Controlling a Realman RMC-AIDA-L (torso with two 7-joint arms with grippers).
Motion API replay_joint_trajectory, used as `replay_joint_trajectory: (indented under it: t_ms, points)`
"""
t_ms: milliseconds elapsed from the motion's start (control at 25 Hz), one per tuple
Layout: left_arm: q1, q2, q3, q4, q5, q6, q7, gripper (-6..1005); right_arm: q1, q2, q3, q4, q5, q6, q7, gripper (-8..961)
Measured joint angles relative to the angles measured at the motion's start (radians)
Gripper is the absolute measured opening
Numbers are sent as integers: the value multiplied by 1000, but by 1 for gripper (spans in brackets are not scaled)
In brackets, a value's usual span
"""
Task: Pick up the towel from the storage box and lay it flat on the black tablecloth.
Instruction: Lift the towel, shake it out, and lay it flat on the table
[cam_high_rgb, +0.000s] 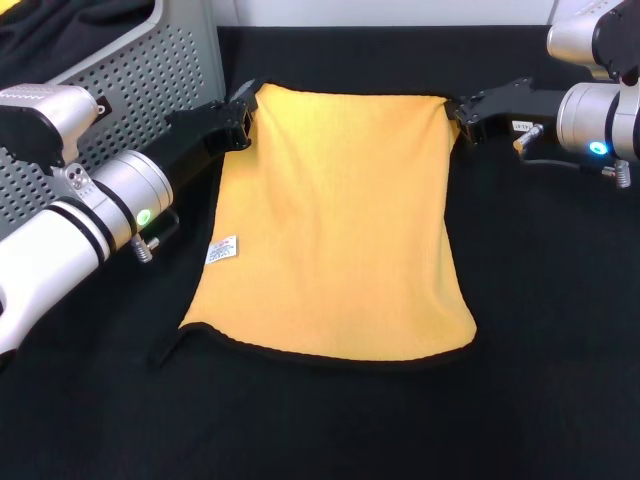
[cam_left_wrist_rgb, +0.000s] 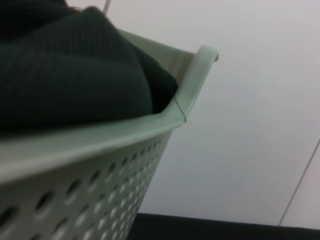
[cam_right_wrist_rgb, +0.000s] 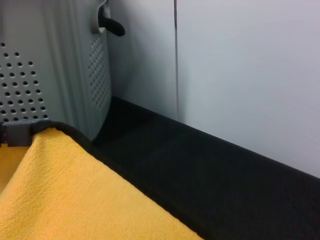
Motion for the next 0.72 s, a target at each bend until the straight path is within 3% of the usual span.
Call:
replay_joint_trajectory:
  t_ms: [720]
  points:
    - [-12,0,0,-36,-61,-13,106,42,1,0,0,-7,0,28,-11,16]
